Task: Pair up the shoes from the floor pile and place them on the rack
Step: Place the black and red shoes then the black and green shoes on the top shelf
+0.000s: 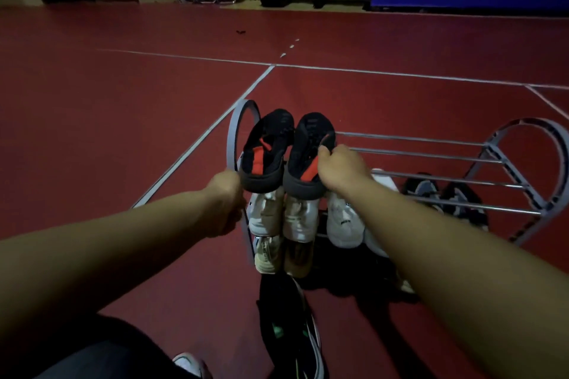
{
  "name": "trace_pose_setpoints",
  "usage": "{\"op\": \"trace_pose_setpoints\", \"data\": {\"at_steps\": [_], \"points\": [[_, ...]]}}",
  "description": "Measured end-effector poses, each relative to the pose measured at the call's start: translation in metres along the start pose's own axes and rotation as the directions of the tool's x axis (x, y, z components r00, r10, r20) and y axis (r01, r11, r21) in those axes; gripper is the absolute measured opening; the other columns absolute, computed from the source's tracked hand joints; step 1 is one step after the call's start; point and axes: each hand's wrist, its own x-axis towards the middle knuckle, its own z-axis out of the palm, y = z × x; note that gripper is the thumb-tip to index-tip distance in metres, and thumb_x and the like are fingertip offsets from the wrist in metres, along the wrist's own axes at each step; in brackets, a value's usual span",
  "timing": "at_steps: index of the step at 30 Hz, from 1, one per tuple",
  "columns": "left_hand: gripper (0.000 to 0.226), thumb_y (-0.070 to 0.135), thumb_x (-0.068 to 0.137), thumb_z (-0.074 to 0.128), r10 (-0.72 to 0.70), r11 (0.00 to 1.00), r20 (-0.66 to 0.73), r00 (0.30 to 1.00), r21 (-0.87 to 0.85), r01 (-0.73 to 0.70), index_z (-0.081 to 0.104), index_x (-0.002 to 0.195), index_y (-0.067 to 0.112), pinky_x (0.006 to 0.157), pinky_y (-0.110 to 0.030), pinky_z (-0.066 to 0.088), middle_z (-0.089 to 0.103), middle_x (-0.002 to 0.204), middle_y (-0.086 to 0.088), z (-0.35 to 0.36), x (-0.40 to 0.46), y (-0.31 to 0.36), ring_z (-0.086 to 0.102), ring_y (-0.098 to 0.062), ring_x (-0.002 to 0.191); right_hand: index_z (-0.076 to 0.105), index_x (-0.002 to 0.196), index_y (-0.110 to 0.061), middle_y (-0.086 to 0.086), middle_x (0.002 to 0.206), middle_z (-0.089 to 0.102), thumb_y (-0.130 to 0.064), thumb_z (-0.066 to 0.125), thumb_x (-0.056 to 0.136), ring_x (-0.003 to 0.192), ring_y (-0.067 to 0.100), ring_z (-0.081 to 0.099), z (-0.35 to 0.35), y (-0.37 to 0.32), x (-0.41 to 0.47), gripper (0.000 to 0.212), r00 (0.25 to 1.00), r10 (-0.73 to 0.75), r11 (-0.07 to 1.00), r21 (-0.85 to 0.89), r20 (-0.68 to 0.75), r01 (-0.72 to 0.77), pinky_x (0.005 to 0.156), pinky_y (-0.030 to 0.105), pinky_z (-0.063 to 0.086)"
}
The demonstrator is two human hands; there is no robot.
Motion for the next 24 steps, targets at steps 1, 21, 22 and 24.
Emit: {"op": "trace_pose_setpoints", "data": {"at_steps": [1,21,22,24], "points": [[0.030,0.021,0.092,0.030,0.022,0.997,-0.007,1.000,0.072,-0.021,0.032,0.061,0.019,0.045,-0.017,0.017,0.031,0.052,0.000,-0.003,0.000,-0.005,0.022,-0.015,0.040,0.055,0.115,-0.007,0.011,0.118,0.056,-0.045,0.037,0.097,0.085,0.031,0.057,0.010,0.004,-0.011,0.046,0.994,0.036,0.990,0.142,-0.103,-0.021,0.065,0.033,0.038],[0.092,0.065,0.085,0.051,-0.255,0.830,-0.131,0.958,0.478,0.286,0.032,0.148,0.001,0.114,-0.043,0.035,0.038,0.151,-0.023,0.161,0.096,-0.264,0.041,-0.039,0.136,0.065,0.121,-0.010,0.013,0.130,0.061,-0.033,0.035,0.099,0.114,0.030,0.059,0.180,0.243,-0.199,0.044,0.638,0.503,0.853,-0.214,0.583,-0.476,0.091,0.030,0.046],[0.095,0.065,0.077,0.061,-0.320,0.886,-0.151,0.935,0.302,0.351,0.039,0.145,0.002,0.108,-0.045,0.042,0.048,0.144,-0.021,0.167,0.094,-0.286,0.050,-0.038,0.128,0.067,0.118,-0.011,0.013,0.127,0.063,-0.038,0.034,0.098,0.111,0.030,0.061,0.182,0.243,-0.202,0.047,0.623,0.533,0.820,-0.166,0.572,-0.548,0.087,0.030,0.046],[0.068,0.041,0.084,0.069,-0.408,0.911,-0.093,0.908,0.015,0.411,0.051,0.134,-0.001,0.097,-0.044,0.051,0.061,0.128,-0.022,0.171,0.060,-0.288,0.062,-0.037,0.113,0.070,0.108,-0.014,0.011,0.116,0.069,-0.049,0.035,0.095,0.098,0.028,0.062,0.185,0.241,-0.206,0.052,0.659,0.570,0.780,-0.071,0.491,-0.622,0.079,0.029,0.042]]}}
